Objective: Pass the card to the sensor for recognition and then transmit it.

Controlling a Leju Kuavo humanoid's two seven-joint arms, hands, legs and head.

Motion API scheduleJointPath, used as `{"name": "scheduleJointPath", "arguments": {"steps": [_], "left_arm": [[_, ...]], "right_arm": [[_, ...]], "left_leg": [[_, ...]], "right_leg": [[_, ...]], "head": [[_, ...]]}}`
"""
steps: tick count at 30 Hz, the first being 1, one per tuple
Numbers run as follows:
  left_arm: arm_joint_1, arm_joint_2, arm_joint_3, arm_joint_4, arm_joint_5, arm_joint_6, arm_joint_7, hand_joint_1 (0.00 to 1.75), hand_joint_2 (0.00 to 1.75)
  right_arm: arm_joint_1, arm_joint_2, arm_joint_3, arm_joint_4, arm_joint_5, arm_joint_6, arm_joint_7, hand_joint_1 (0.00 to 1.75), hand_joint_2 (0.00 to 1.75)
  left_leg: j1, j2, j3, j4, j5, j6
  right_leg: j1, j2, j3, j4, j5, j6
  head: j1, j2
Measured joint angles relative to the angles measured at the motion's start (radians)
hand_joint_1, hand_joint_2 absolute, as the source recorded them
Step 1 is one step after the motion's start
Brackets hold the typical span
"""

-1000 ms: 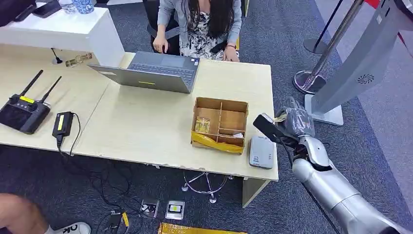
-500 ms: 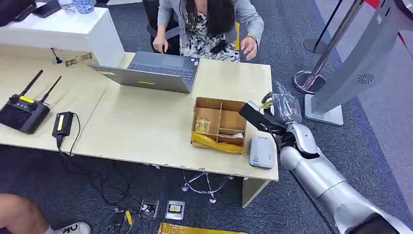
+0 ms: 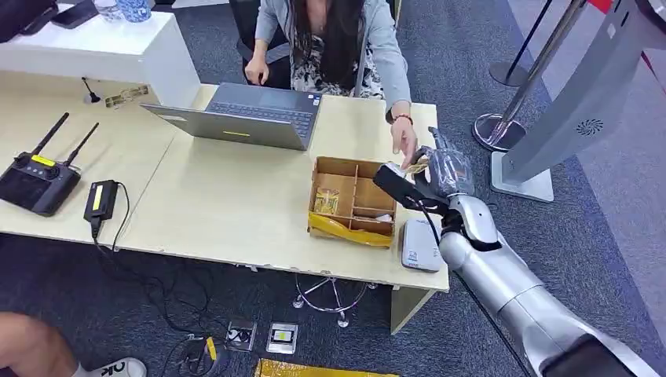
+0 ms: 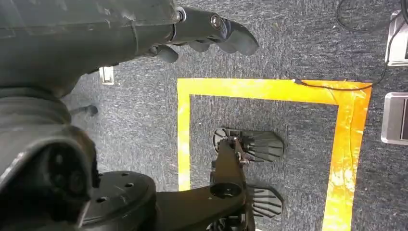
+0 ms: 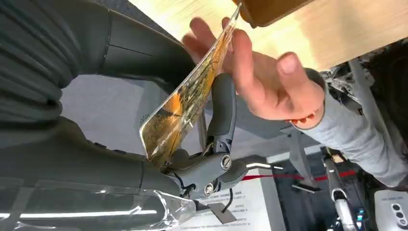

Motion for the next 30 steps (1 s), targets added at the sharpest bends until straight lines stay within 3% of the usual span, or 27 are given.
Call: {"name": "scheduleJointPath", "arguments": {"steps": [12, 13, 14, 15, 16, 19, 24, 30], "left_arm": [[-0.004, -0.001, -0.007, 0.0, 0.003, 0.001, 0.003, 0.0, 0.0], [-0.004, -0.001, -0.007, 0.001, 0.004, 0.001, 0.003, 0.0, 0.0], [-0.004, -0.001, -0.007, 0.001, 0.007, 0.001, 0.003, 0.0, 0.0], [-0.004, -0.001, -0.007, 0.001, 0.009, 0.002, 0.003, 0.0, 0.0], [-0.004, -0.001, -0.007, 0.001, 0.01, 0.002, 0.003, 0.0, 0.0], [-0.004, -0.001, -0.007, 0.002, 0.021, 0.006, 0.003, 0.0, 0.0], [0.0, -0.001, -0.007, 0.003, 0.027, 0.009, 0.002, 0.0, 0.0], [0.001, -0.001, -0.007, 0.005, 0.03, 0.006, -0.004, 0.0, 0.0]], "right_arm": [[-0.014, 0.03, 0.0, 0.029, 0.023, -0.007, 0.005, 1.75, 1.75], [-0.014, 0.031, 0.0, 0.032, 0.026, -0.009, 0.004, 0.87, 1.75], [-0.014, 0.032, 0.0, 0.035, 0.033, -0.011, 0.002, 0.87, 1.75], [-0.014, 0.034, 0.0, 0.038, 0.042, -0.011, 0.001, 0.0, 1.75], [-0.014, 0.037, 0.0, 0.04, 0.05, -0.011, 0.001, 0.0, 0.0], [-0.014, 0.049, 0.0, 0.048, 0.109, -0.024, 0.016, 0.0, 0.0], [-0.012, 0.056, 0.0, 0.054, 0.134, 0.026, 0.008, 0.0, 0.0], [-0.008, 0.054, 0.0, 0.053, 0.173, 0.032, 0.029, 0.0, 0.0]], "left_leg": [[0.0, 0.0, 0.0, 0.0, 0.0, 0.0], [0.0, 0.0, 0.0, 0.0, 0.0, 0.0], [0.0, 0.0, 0.0, 0.0, 0.0, 0.0], [0.0, 0.0, 0.0, 0.0, 0.0, 0.0], [0.0, 0.0, 0.0, 0.0, 0.0, 0.0], [0.0, 0.0, 0.0, 0.0, 0.0, 0.0], [0.0, 0.0, 0.0, 0.0, 0.0, 0.0], [0.0, 0.0, 0.0, 0.0, 0.0, 0.0]], "right_leg": [[0.0, 0.0, 0.0, 0.0, 0.0, 0.0], [0.0, 0.0, 0.0, 0.0, 0.0, 0.0], [0.0, 0.0, 0.0, 0.0, 0.0, 0.0], [0.0, 0.0, 0.0, 0.0, 0.0, 0.0], [0.0, 0.0, 0.0, 0.0, 0.0, 0.0], [0.0, 0.0, 0.0, 0.0, 0.0, 0.0], [0.0, 0.0, 0.0, 0.0, 0.0, 0.0], [0.0, 0.0, 0.0, 0.0, 0.0, 0.0]], "head": [[0.0, 0.0], [0.0, 0.0], [0.0, 0.0], [0.0, 0.0], [0.0, 0.0], [0.0, 0.0], [0.0, 0.0], [0.0, 0.0]]}}
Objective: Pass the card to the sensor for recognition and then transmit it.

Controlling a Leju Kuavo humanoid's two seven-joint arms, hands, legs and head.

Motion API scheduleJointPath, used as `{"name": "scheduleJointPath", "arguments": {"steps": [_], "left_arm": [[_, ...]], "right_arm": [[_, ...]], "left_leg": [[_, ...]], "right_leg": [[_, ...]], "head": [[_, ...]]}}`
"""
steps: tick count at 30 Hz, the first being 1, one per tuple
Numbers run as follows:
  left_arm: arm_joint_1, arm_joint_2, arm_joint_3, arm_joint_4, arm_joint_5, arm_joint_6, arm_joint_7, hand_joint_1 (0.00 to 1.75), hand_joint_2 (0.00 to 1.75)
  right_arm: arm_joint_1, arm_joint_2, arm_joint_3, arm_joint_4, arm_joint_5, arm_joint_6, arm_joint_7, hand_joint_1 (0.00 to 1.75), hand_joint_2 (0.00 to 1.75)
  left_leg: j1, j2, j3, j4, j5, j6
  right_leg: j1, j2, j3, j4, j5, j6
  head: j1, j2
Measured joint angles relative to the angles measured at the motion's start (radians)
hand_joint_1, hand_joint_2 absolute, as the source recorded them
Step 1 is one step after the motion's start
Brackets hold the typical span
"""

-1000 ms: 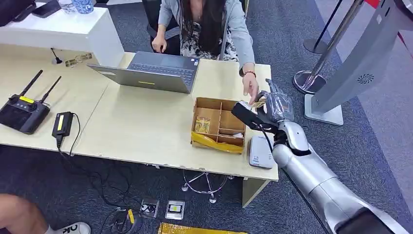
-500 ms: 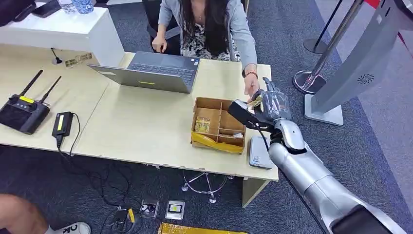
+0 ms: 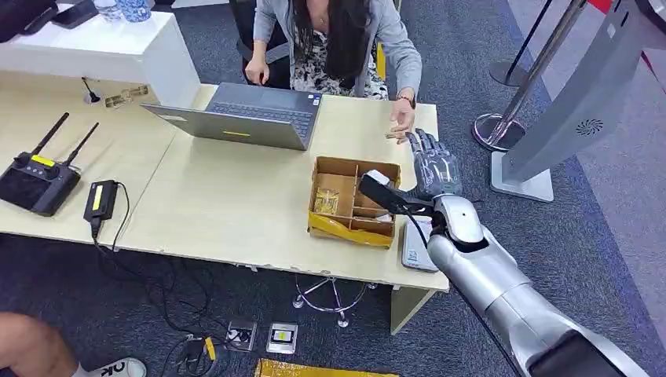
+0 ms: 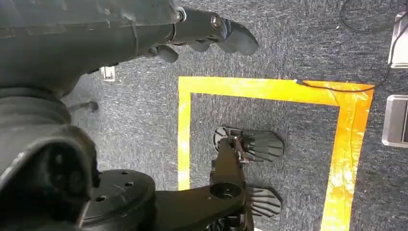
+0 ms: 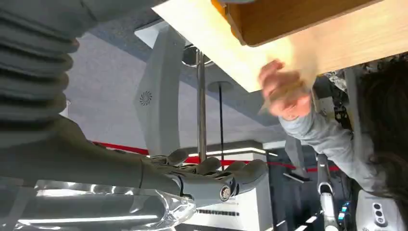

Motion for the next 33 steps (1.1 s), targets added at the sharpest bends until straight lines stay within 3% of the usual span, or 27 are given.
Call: {"name": "scheduleJointPath", "arguments": {"steps": [9, 16, 24, 25, 33], "left_arm": [[0.011, 0.004, 0.0, 0.005, 0.022, -0.001, -0.013, 0.0, 0.0], [0.032, 0.017, 0.0, 0.008, 0.044, 0.005, -0.033, 0.0, 0.0], [0.053, 0.026, 0.0, 0.01, 0.063, 0.024, -0.057, 0.0, 0.0], [0.056, 0.027, 0.0, 0.01, 0.063, 0.025, -0.059, 0.0, 0.0], [0.075, 0.032, 0.001, 0.011, 0.085, 0.045, -0.076, 0.0, 0.0]], "right_arm": [[0.03, -0.036, -0.01, -0.085, -0.016, 0.027, 0.046, 0.0, 0.0], [0.08, -0.121, -0.029, -0.268, -0.043, 0.148, 0.201, 0.0, 0.0], [0.178, -0.271, -0.07, -0.557, 0.025, 0.192, 0.352, 0.0, 0.0], [0.193, -0.285, -0.075, -0.594, 0.031, 0.195, 0.364, 0.0, 1.75], [0.314, -0.35, -0.101, -0.825, 0.111, 0.162, 0.414, 0.0, 1.75]], "left_leg": [[0.0, 0.0, 0.0, 0.0, 0.0, 0.0], [0.0, 0.001, 0.0, 0.0, 0.0, 0.0], [0.0, 0.001, 0.0, 0.0, -0.001, 0.0], [0.0, 0.001, 0.0, 0.0, -0.001, 0.0], [0.0, 0.002, 0.0, 0.0, -0.001, -0.001]], "right_leg": [[0.0, 0.0, 0.0, 0.0, 0.0, 0.0], [0.0, 0.0, -0.001, 0.0, 0.0, 0.0], [0.0, 0.0, 0.0, -0.001, 0.0, 0.0], [0.0, 0.0, -0.001, -0.001, 0.0, 0.0], [0.0, 0.001, -0.001, -0.001, 0.0, 0.0]], "head": [[0.0, 0.0], [0.0, 0.0], [0.0, 0.0], [0.0, 0.0], [0.0, 0.0]]}}
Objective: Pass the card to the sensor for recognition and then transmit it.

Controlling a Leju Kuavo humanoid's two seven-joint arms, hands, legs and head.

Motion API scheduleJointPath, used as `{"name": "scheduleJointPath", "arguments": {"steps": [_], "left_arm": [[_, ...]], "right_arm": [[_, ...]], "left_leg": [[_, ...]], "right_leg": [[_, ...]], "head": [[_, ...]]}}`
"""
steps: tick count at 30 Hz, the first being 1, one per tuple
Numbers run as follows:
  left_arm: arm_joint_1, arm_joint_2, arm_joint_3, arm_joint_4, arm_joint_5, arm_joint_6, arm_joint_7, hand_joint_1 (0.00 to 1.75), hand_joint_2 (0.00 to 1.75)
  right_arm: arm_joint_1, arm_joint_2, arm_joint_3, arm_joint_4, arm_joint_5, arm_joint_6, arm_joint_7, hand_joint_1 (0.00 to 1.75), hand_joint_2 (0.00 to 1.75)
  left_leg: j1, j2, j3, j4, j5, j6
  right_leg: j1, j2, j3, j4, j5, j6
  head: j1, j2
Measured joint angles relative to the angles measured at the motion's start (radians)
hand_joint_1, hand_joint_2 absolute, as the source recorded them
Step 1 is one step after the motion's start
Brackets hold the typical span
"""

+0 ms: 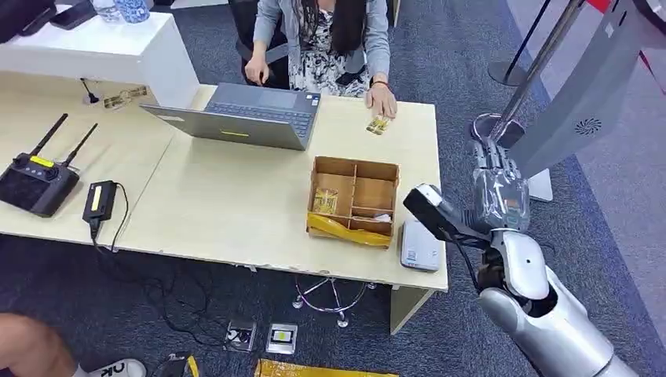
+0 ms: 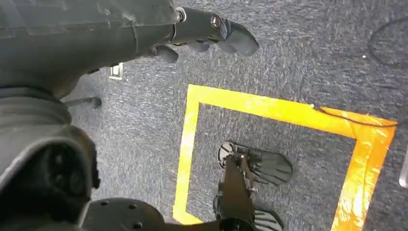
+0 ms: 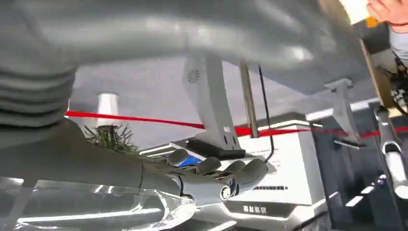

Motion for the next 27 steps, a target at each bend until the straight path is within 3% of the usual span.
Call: {"name": "scheduleJointPath", "arguments": {"steps": [7, 14, 20, 27], "left_arm": [[0.005, 0.0, 0.0, 0.0, 0.002, 0.001, -0.005, 0.0, 0.0], [0.007, 0.0, 0.0, 0.0, 0.009, 0.003, -0.007, 0.0, 0.0], [0.009, -0.001, 0.001, 0.0, 0.009, 0.007, -0.007, 0.0, 0.0], [0.009, -0.002, 0.002, 0.0, 0.01, 0.013, -0.007, 0.0, 0.0]], "right_arm": [[0.044, -0.028, -0.004, -0.117, 0.003, 0.0, 0.004, 0.0, 1.75], [0.112, -0.026, -0.009, -0.154, 0.042, -0.016, -0.018, 0.0, 1.75], [0.193, 0.026, 0.002, -0.149, 0.063, -0.052, -0.065, 0.0, 1.75], [0.208, 0.092, 0.031, -0.098, 0.077, -0.069, -0.092, 0.0, 1.75]], "left_leg": [[0.0, 0.0, 0.0, 0.0, 0.0, 0.0], [0.0, -0.001, -0.001, 0.0, 0.0, 0.0], [0.001, -0.001, -0.001, -0.001, 0.0, 0.0], [0.001, -0.001, -0.001, -0.001, 0.0, 0.0]], "right_leg": [[0.0, 0.0, 0.0, 0.0, 0.0, 0.0], [0.0, -0.001, 0.001, 0.0, 0.0, 0.0], [0.001, -0.001, 0.0, 0.0, -0.001, -0.001], [0.001, -0.001, 0.0, 0.0, -0.001, -0.001]], "head": [[0.0, 0.0], [0.0, 0.0], [0.0, 0.0], [0.0, 0.0]]}}
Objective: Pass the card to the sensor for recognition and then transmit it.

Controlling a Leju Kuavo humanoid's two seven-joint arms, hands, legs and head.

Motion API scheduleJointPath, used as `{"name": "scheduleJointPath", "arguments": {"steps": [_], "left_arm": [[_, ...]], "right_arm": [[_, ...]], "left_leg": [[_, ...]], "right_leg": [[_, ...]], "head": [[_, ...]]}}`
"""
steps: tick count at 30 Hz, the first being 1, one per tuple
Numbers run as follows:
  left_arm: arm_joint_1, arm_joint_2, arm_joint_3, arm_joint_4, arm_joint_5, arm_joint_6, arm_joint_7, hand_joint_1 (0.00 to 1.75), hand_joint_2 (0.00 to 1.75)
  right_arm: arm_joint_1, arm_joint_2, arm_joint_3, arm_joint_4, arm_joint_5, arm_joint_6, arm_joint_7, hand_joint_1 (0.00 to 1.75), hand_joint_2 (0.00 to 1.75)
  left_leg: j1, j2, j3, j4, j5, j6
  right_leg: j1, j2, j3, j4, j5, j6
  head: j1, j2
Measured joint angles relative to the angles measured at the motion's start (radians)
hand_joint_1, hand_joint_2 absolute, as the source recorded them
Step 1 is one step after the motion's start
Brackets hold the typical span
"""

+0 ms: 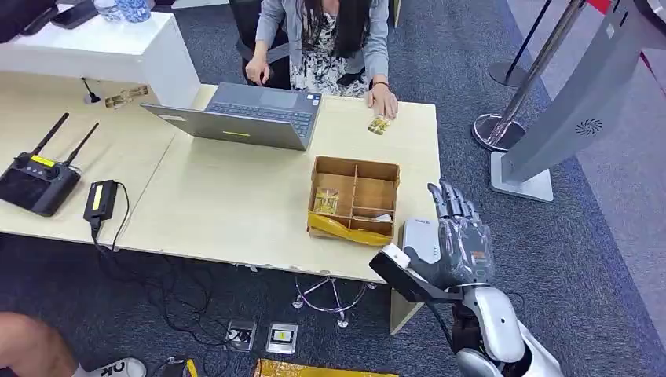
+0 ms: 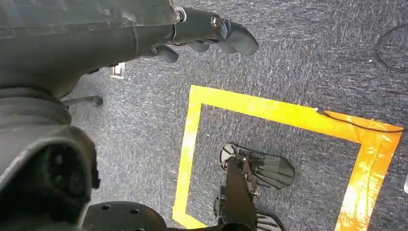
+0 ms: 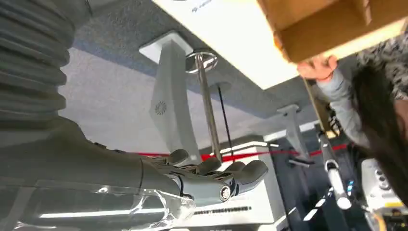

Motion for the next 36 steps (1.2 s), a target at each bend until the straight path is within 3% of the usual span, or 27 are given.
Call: {"name": "scheduleJointPath", "arguments": {"steps": [12, 24, 36], "left_arm": [[-0.004, -0.003, 0.008, 0.0, -0.017, 0.005, 0.012, 0.0, 0.0], [-0.026, -0.014, 0.008, 0.0, -0.042, -0.009, 0.036, 0.0, 0.0], [-0.03, -0.014, 0.008, 0.0, -0.047, -0.014, 0.037, 0.0, 0.0]], "right_arm": [[-0.02, 0.084, 0.04, 0.098, 0.059, -0.009, -0.003, 0.0, 1.75], [-0.096, 0.196, 0.062, 0.302, 0.089, -0.024, -0.008, 0.0, 1.75], [-0.122, 0.254, 0.063, 0.414, 0.094, -0.028, -0.01, 0.0, 1.75]], "left_leg": [[0.0, 0.0, 0.0, 0.0, 0.0, 0.0], [0.0, 0.0, 0.0, 0.0, 0.0, 0.0], [0.0, 0.0, 0.0, 0.0, 0.0, 0.0]], "right_leg": [[0.0, 0.0, 0.0, 0.0, 0.0, 0.0], [0.0, 0.0, 0.0, 0.0, 0.0, 0.0], [0.0, 0.0, 0.0, 0.0, 0.0, 0.0]], "head": [[0.0, 0.0], [0.0, 0.0], [0.0, 0.0]]}}
